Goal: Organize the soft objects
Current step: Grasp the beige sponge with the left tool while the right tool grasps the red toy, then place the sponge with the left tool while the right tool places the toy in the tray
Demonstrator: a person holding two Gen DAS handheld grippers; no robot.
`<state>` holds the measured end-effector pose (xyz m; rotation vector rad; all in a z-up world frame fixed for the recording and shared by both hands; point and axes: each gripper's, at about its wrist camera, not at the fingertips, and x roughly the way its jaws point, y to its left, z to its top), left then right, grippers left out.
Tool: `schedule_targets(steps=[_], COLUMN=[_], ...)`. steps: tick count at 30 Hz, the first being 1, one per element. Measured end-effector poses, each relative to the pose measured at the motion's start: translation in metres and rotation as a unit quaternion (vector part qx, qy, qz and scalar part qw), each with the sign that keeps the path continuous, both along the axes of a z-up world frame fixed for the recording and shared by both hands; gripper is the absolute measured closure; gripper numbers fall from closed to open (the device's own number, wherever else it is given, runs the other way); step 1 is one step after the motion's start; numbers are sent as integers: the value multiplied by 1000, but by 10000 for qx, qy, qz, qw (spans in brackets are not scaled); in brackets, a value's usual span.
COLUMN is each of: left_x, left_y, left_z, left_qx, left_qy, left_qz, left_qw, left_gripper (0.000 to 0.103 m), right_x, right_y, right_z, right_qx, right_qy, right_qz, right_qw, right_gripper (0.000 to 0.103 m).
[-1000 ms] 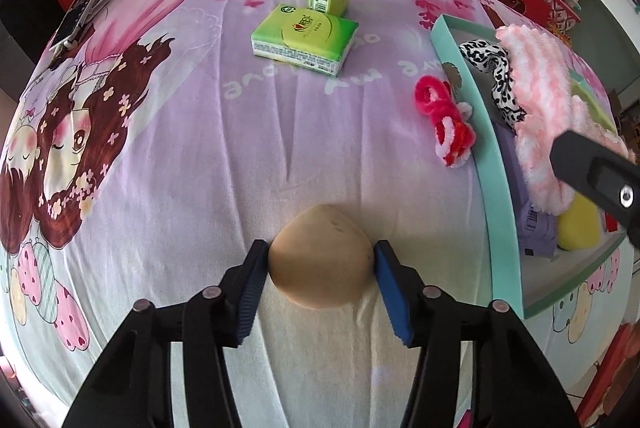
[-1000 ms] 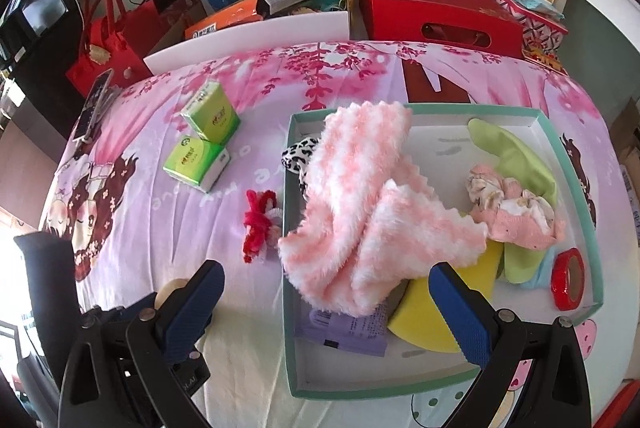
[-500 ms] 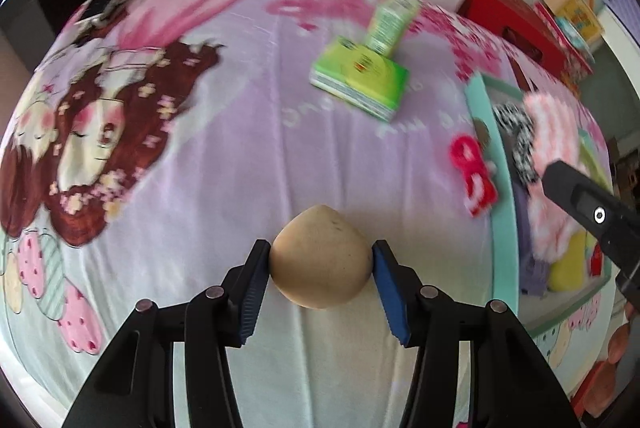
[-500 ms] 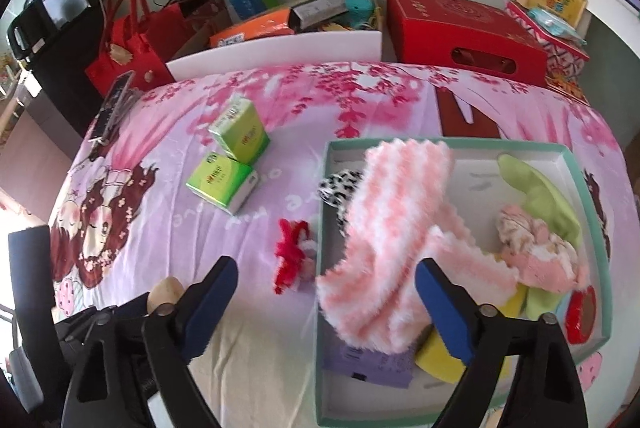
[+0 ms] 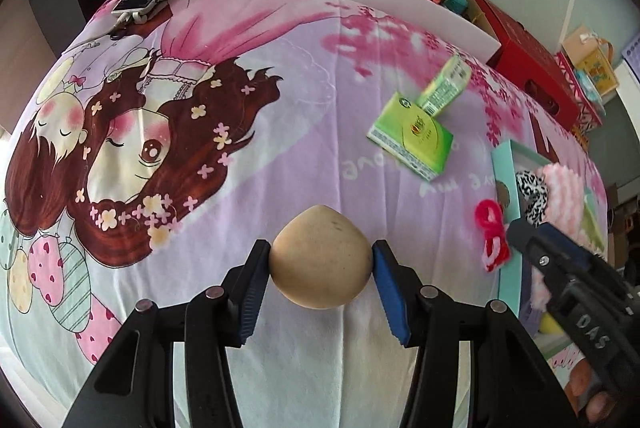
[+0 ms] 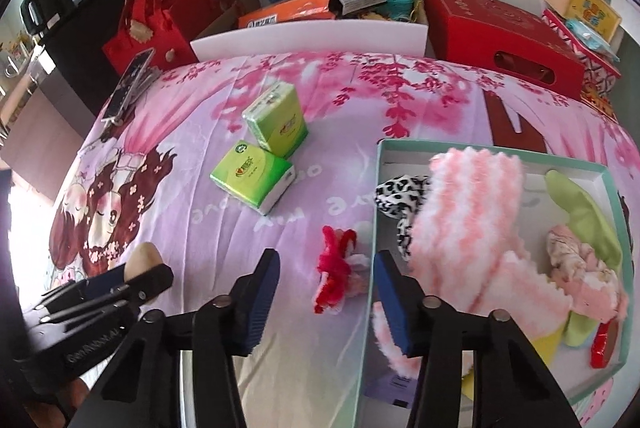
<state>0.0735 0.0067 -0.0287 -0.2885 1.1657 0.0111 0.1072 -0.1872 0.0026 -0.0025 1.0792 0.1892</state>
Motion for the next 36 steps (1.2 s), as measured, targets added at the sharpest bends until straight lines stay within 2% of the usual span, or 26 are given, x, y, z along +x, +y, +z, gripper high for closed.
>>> schedule_targets(steps=[10, 12, 20, 28, 36], left_x=[4, 5, 5, 5, 3], left_y=[3, 3, 2, -1, -1], left_z=[0, 0, -1, 1, 12], left_qx=[-178, -201, -223, -195, -157], left_qy=[-2, -7, 9, -19, -171], left_qz=[8, -7, -40, -76, -109], left_qw=[9998, 9998, 9997, 9998, 9997], left_gripper=[50, 50, 50, 50, 50], right_x=[6, 7, 7, 5, -6], right_y=[9, 8, 10, 6, -3], right_z=[-26, -29, -33, -29, 1], right_qx=[-359, -404, -444, -279, -29], right_qy=[338, 387, 414, 383, 27], right_qz=[0, -23, 15, -16, -71], right_qw=[9988, 9984, 9982, 9989, 10000], right_gripper=[69, 75, 88, 91, 91])
